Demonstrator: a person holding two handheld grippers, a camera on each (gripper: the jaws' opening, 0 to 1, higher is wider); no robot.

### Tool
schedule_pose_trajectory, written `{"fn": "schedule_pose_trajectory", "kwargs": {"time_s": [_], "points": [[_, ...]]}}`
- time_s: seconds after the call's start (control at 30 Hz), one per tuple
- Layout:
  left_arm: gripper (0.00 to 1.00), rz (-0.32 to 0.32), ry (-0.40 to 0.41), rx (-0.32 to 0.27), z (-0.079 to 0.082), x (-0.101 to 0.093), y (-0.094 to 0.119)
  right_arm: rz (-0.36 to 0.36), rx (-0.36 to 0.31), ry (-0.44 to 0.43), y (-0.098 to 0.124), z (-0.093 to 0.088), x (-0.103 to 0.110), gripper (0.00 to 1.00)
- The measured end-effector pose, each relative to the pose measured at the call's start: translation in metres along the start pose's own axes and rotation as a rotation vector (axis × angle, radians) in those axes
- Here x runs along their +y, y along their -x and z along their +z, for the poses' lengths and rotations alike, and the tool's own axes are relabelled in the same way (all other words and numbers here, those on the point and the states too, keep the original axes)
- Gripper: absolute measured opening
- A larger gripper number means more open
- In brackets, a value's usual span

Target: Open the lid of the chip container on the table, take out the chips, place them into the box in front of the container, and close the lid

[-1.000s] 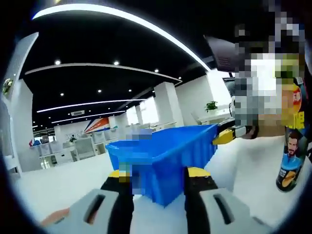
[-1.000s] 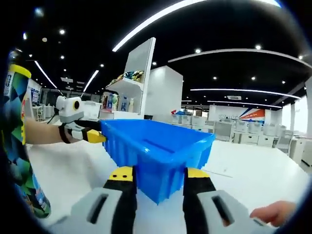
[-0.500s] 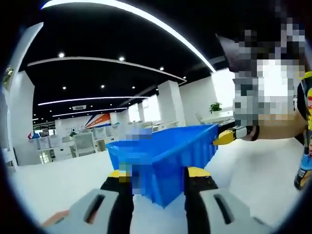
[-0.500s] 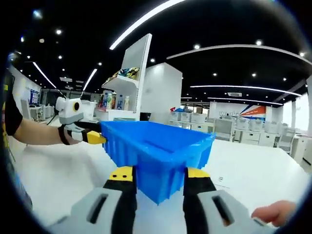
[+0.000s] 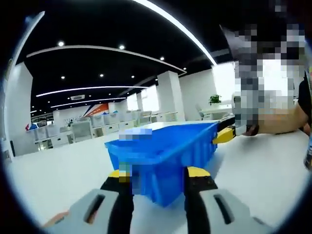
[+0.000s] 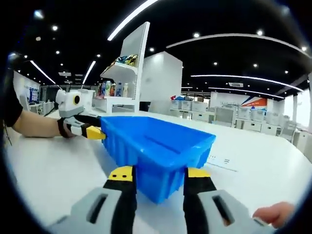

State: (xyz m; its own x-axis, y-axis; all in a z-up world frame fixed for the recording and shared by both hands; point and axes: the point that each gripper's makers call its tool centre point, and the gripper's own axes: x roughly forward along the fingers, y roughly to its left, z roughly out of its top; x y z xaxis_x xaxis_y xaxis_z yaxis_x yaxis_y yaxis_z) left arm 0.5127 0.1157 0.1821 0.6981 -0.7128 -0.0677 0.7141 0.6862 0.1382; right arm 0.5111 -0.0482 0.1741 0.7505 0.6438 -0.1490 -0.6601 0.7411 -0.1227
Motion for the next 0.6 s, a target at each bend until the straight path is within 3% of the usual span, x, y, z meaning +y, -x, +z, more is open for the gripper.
{"fn": "schedule_pose_trajectory", "kwargs": {"time_s": [0.07,0.37,0.5,0.6], "points": [[0.40,0.000,-0.007,0.025,-0.005,-0.001,0.001,-0.002,-0.017,0.025,0.000,0.001,0.001,0.34],[0.42,0.010,0.002,-0.006,-0.004,-0.003,0.003,-0.007,-0.028,0.007,0.005,-0.003,0.003,0.36],[0.61,0.022,-0.003,0.027,-0.008,-0.004,0.002,-0.023,0.012,0.012,0.007,-0.013,0.001,0.39],[0.61,0.049,-0.010,0.051,-0.012,-0.002,0.005,-0.031,0.016,-0.020,0.011,-0.016,-0.001,0.48]]}}
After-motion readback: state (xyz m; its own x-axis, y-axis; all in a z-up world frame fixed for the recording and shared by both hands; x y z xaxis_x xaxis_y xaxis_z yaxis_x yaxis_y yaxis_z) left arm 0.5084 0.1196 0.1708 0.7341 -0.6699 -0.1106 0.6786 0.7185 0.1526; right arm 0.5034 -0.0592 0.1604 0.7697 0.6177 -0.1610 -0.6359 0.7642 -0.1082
